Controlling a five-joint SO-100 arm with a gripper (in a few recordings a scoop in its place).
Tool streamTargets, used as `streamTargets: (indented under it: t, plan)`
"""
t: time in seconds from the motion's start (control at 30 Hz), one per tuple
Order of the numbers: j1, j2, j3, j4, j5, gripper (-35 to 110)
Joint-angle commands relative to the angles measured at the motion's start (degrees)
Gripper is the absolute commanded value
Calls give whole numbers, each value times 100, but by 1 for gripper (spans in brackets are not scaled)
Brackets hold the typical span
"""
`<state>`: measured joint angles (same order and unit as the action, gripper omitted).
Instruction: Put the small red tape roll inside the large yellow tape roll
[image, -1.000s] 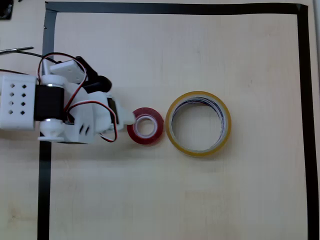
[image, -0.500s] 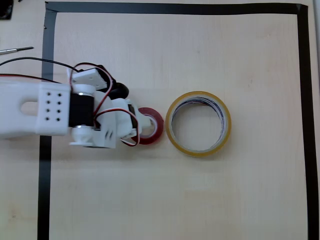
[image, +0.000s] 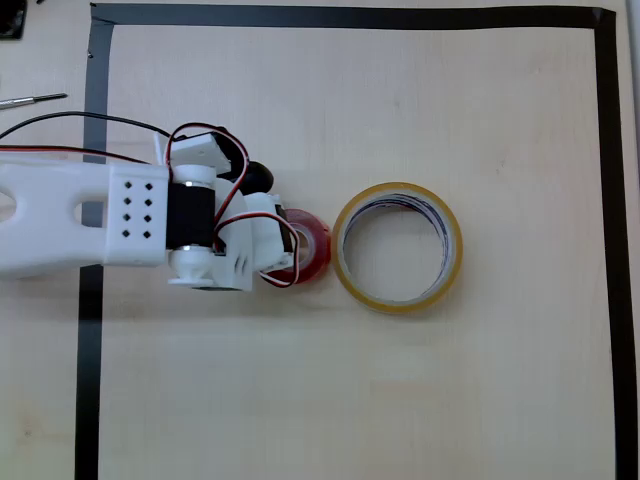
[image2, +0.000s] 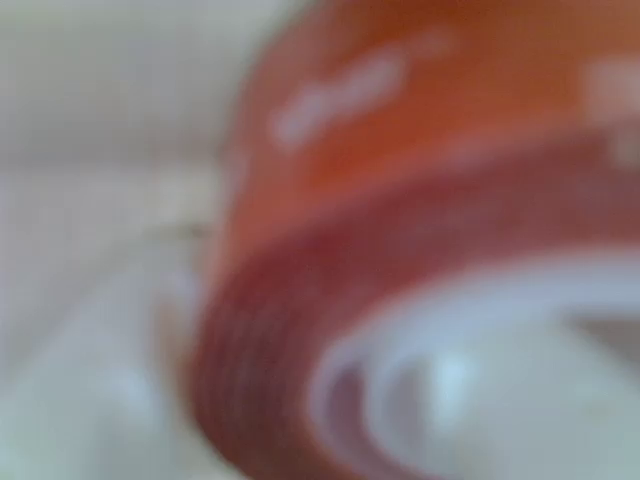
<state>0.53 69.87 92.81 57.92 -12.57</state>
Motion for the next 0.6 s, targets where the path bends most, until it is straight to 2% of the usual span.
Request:
streamTargets:
  t: [0.0, 0.13, 0.23, 0.4, 0.57]
  plan:
    - [202, 888, -439, 457, 132, 0]
    - [176, 1705, -1345, 1591, 299, 0]
    - [44, 1617, -2777, 2531, 404, 0]
    - [-53, 246, -5563, 3533, 439, 0]
    - [-105, -1257, -7225, 3771, 422, 0]
